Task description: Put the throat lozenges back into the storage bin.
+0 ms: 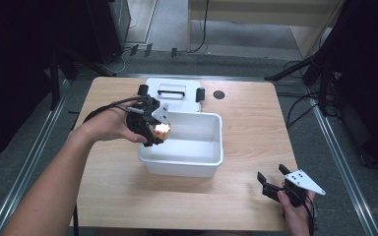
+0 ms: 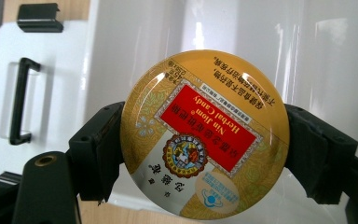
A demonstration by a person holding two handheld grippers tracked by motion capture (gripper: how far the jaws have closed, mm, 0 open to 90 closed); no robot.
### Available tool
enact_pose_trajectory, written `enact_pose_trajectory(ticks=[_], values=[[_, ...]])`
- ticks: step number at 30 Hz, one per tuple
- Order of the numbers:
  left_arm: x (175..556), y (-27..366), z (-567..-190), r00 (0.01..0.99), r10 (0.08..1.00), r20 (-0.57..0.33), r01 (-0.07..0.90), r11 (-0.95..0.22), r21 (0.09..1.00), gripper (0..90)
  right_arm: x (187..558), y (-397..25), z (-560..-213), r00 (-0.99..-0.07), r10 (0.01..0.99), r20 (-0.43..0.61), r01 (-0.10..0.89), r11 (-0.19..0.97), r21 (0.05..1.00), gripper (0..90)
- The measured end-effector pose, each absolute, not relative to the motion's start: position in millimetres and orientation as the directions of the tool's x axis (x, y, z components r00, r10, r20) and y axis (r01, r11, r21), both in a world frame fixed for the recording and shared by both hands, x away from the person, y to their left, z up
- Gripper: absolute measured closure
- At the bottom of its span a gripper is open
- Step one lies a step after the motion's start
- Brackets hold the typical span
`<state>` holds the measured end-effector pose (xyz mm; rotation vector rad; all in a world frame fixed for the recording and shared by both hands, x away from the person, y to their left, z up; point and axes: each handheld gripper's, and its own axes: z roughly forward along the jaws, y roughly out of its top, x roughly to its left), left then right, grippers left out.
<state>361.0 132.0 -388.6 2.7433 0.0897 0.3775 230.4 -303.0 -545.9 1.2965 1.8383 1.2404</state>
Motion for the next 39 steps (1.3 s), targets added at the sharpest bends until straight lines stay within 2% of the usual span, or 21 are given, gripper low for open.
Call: enact_pose_trajectory(ticks=[13,22,34,39], values=[[365,137,-415,0.967,0.14,0.215,0.055,-0.932,0.358,21.2,231,-303,-546,-0.373,0.926,0.062,0.403,0.101,0.91,14.5],[364,143,-425,0.966,0.176,0.189,0.089,-0.914,0.395,21.1,231,-303,-546,-0.374,0.926,0.061,0.403,0.103,0.909,14.4],[363,139,-435,0.968,0.151,0.199,0.073,-0.933,0.351,21.0,231,-303,-546,-0.374,0.925,0.063,0.403,0.101,0.91,14.5],[363,139,-436,0.968,0.161,0.192,0.083,-0.929,0.362,20.9,231,-303,-546,-0.373,0.926,0.064,0.404,0.1,0.909,14.4]])
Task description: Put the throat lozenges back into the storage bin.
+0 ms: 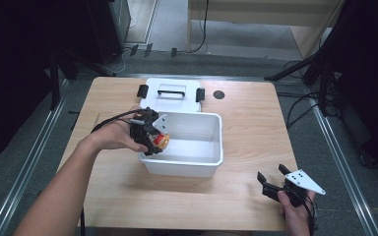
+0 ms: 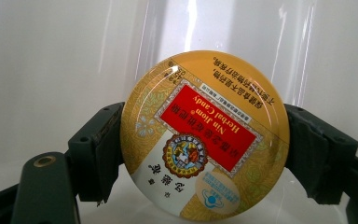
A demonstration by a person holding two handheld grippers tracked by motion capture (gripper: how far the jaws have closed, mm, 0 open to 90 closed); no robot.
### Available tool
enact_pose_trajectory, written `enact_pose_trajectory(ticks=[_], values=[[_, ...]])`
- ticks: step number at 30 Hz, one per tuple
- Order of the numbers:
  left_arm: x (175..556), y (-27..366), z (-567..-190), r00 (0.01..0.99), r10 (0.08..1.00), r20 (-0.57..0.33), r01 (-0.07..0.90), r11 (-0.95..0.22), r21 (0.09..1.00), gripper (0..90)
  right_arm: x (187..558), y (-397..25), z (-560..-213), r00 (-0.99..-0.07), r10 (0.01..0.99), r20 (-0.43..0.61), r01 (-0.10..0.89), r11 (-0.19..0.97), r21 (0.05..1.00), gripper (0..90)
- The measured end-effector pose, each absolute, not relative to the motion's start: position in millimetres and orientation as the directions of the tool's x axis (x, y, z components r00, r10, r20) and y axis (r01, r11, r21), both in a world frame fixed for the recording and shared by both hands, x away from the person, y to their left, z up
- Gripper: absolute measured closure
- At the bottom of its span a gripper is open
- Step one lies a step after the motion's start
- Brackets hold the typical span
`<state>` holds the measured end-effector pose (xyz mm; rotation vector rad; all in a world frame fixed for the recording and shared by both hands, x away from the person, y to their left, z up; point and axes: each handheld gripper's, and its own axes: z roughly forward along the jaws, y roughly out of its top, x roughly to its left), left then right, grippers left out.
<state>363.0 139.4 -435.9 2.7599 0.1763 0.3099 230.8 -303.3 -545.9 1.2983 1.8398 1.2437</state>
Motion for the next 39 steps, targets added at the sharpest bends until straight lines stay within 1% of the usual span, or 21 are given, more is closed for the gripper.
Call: enact_pose_trajectory(ticks=[2,4,6,8,9,10,15,16,20,22,26,36,37,39], values=[[363,140,-436,0.969,0.172,0.177,0.098,-0.926,0.364,20.7,231,-303,-546,-0.373,0.926,0.065,0.405,0.1,0.909,14.4],[364,140,-437,0.973,0.186,0.136,0.127,-0.925,0.358,20.2,231,-303,-546,-0.373,0.926,0.065,0.405,0.1,0.909,14.4],[364,141,-437,0.973,0.189,0.13,0.132,-0.925,0.357,19.1,231,-303,-546,-0.373,0.926,0.064,0.404,0.1,0.909,14.4],[365,141,-438,0.972,0.207,0.115,0.151,-0.917,0.37,15.8,231,-303,-546,-0.374,0.925,0.063,0.404,0.101,0.909,14.4],[366,142,-437,0.972,0.202,0.12,0.147,-0.921,0.36,15.8,231,-303,-546,-0.374,0.925,0.063,0.404,0.101,0.909,14.4],[366,143,-438,0.969,0.219,0.117,0.162,-0.914,0.371,14.8,231,-303,-546,-0.373,0.926,0.064,0.405,0.1,0.909,14.5],[367,146,-438,0.968,0.22,0.123,0.16,-0.914,0.374,15.2,231,-303,-546,-0.374,0.925,0.063,0.405,0.102,0.909,14.5],[366,147,-437,0.965,0.233,0.117,0.17,-0.904,0.393,16.2,231,-303,-546,-0.374,0.925,0.063,0.405,0.101,0.909,14.5],[365,149,-435,0.965,0.236,0.117,0.169,-0.896,0.411,18.5,231,-303,-546,-0.375,0.925,0.062,0.403,0.103,0.909,14.5],[363,152,-429,0.963,0.244,0.113,0.174,-0.884,0.433,19.7,231,-303,-546,-0.374,0.925,0.064,0.406,0.101,0.908,14.5],[361,155,-422,0.961,0.254,0.111,0.177,-0.869,0.463,19.7,231,-303,-546,-0.375,0.925,0.064,0.406,0.102,0.908,14.5],[350,168,-407,0.946,0.298,0.129,0.205,-0.856,0.475,13.6,231,-302,-546,-0.377,0.924,0.064,0.409,0.104,0.907,14.5],[349,170,-405,0.944,0.302,0.131,0.208,-0.856,0.473,11.4,231,-302,-546,-0.377,0.924,0.063,0.409,0.105,0.906,14.5],[346,174,-402,0.938,0.318,0.137,0.22,-0.853,0.473,10.3,231,-302,-546,-0.376,0.924,0.063,0.41,0.105,0.906,14.5]])
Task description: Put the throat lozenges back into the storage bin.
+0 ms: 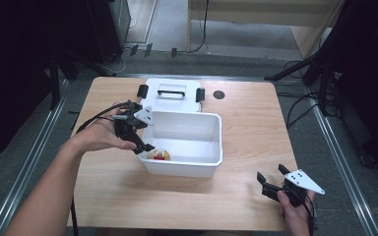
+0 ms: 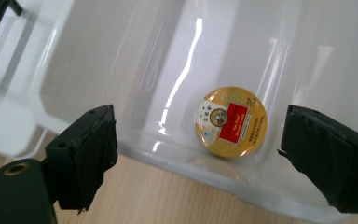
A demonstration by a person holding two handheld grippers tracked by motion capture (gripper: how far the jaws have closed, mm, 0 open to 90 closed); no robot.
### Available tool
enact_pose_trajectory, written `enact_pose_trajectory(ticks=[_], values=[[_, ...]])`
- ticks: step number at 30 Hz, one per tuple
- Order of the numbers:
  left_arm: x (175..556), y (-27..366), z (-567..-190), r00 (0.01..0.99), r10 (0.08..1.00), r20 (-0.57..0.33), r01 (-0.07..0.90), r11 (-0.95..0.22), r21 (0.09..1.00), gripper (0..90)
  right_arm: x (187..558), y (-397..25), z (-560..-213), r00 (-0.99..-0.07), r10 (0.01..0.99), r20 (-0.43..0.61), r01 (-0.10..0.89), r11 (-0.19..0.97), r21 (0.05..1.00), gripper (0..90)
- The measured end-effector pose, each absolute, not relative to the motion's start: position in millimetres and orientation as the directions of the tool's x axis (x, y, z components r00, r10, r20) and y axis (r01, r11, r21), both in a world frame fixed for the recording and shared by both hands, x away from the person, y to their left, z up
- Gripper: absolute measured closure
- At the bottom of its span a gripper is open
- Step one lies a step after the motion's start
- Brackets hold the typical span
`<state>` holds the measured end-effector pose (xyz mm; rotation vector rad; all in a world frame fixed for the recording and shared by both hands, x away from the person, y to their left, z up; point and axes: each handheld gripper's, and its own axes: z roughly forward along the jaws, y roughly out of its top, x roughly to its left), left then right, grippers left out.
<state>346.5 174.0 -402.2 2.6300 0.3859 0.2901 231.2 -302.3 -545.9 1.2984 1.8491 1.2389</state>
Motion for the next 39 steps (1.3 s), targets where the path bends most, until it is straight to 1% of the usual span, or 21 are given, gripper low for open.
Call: enact_pose_trajectory(ticks=[2,3,4,7,21,25,26,28,32,33,36,39], values=[[345,177,-400,0.936,0.321,0.142,0.222,-0.854,0.47,7.6,231,-302,-546,-0.376,0.924,0.063,0.41,0.105,0.906,14.5],[344,179,-398,0.925,0.35,0.148,0.246,-0.849,0.467,4.5,231,-302,-546,-0.376,0.924,0.062,0.41,0.106,0.906,14.4],[344,181,-397,0.92,0.359,0.156,0.251,-0.848,0.467,0.0,231,-302,-546,-0.376,0.924,0.063,0.411,0.105,0.906,14.5],[342,189,-393,0.913,0.369,0.175,0.252,-0.846,0.47,0.0,231,-302,-546,-0.376,0.924,0.063,0.411,0.106,0.906,14.5],[330,230,-385,0.844,0.494,0.208,0.326,-0.782,0.531,0.0,231,-302,-546,-0.376,0.925,0.062,0.411,0.107,0.905,14.5],[324,244,-387,0.813,0.544,0.209,0.347,-0.74,0.577,0.0,231,-302,-546,-0.375,0.925,0.06,0.412,0.108,0.905,14.5],[321,250,-389,0.791,0.575,0.209,0.358,-0.713,0.603,0.0,231,-302,-546,-0.375,0.925,0.059,0.411,0.109,0.905,14.5],[319,253,-390,0.781,0.588,0.211,0.362,-0.701,0.614,0.0,231,-302,-546,-0.375,0.925,0.059,0.411,0.109,0.905,14.5],[308,267,-403,0.727,0.658,0.196,0.393,-0.633,0.667,0.0,231,-302,-546,-0.375,0.925,0.056,0.409,0.112,0.905,14.5],[308,267,-403,0.727,0.658,0.196,0.393,-0.633,0.667,0.0,231,-302,-546,-0.375,0.925,0.056,0.409,0.112,0.905,14.5],[301,273,-412,0.687,0.701,0.192,0.411,-0.592,0.694,0.0,231,-302,-546,-0.376,0.925,0.056,0.41,0.112,0.905,14.5],[291,281,-424,0.635,0.755,0.163,0.428,-0.52,0.739,0.0,231,-301,-546,-0.374,0.926,0.057,0.411,0.111,0.905,14.5]])
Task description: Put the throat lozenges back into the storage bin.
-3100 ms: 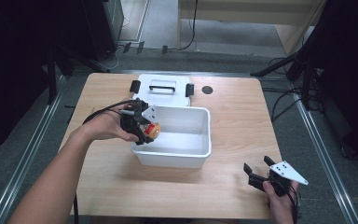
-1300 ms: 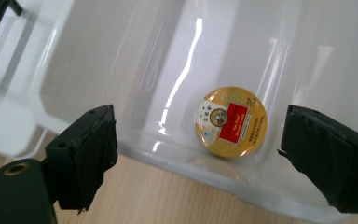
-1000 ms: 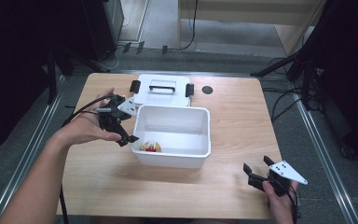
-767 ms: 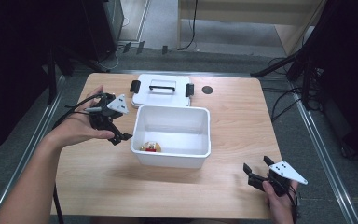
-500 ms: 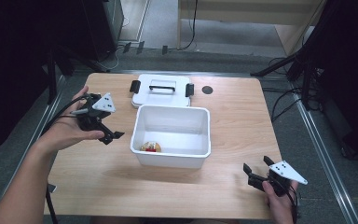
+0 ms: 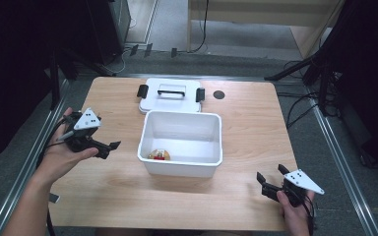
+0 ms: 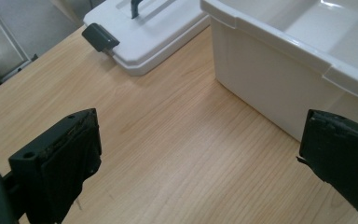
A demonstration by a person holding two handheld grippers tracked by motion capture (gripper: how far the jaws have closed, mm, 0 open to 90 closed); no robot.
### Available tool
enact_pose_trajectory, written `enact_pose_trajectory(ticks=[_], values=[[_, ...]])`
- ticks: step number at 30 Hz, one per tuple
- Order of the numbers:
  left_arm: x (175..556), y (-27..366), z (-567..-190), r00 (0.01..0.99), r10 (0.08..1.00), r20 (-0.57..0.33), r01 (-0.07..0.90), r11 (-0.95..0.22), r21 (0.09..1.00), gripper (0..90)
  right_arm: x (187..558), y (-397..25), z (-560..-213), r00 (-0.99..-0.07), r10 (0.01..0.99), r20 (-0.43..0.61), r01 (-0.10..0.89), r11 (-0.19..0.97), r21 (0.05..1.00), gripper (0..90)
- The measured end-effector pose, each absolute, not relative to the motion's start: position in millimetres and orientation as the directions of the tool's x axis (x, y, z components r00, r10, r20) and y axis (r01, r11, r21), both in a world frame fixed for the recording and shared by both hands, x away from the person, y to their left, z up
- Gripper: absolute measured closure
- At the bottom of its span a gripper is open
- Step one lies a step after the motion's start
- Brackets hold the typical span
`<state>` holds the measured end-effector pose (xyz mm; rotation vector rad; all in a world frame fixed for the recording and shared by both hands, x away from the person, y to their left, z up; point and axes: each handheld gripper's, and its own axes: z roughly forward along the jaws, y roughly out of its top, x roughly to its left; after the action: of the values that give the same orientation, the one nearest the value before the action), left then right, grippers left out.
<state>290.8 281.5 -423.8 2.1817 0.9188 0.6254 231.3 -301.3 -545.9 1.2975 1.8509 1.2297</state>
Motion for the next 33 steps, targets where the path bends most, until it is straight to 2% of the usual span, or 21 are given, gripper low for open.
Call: enact_pose_trajectory(ticks=[7,13,24,33], values=[[278,293,-441,0.546,0.827,0.133,0.444,-0.421,0.791,0.0,231,-301,-546,-0.374,0.926,0.056,0.411,0.111,0.905,14.4],[262,310,-463,0.385,0.919,0.081,0.44,-0.261,0.859,0.0,231,-301,-546,-0.373,0.926,0.057,0.411,0.11,0.905,14.4],[238,326,-499,0.221,0.975,0.028,0.405,-0.118,0.907,0.0,231,-301,-546,-0.373,0.926,0.056,0.411,0.111,0.905,14.5],[219,334,-519,0.123,0.992,0.015,0.372,-0.061,0.926,0.0,231,-301,-546,-0.373,0.926,0.055,0.41,0.111,0.905,14.5]])
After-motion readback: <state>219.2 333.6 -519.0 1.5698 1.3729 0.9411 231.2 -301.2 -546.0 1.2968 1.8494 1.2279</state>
